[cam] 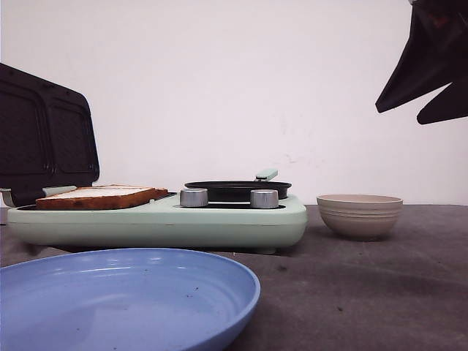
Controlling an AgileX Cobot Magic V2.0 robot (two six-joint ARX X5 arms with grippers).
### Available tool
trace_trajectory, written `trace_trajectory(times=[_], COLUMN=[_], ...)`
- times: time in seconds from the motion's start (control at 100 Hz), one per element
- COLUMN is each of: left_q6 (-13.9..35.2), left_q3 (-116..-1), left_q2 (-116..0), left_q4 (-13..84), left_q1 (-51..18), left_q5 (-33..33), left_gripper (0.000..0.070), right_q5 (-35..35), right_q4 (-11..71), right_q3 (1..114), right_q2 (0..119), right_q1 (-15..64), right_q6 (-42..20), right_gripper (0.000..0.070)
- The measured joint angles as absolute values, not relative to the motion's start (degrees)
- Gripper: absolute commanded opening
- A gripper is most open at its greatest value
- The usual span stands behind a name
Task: Make breakfast with bread and shrimp
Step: 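Move the left gripper to the sandwich press lid handle and grasp it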
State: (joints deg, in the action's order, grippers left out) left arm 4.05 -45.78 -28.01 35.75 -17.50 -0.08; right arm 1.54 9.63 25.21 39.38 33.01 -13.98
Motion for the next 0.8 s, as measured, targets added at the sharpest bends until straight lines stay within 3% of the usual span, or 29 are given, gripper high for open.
trace_trajectory(times=[0.4,0.6,0.8], left_q6=[14.94,17.19,19.84], left_q3=[-46.81,-52.95,-60.12], left_q2=[-28.73,-34.94,-42.50], left_q4=[27.90,27.83,28.03], left_q1=[-16.71,-12.49,-5.28], left_q5=[-0.08,0.43,5.98], left_gripper=[0.0280,0.0280,0.0280], right_q5=[1.54,1.54,1.52], right_q4=[9.63,9.63,9.65], right_q3=[25.21,25.21,25.21], right_q2=[39.38,39.38,39.38], right_q1=[33.06,33.06,33.06], right_q6=[-13.98,-13.98,-13.98], right_gripper=[0.0341,0.0341,0.0341])
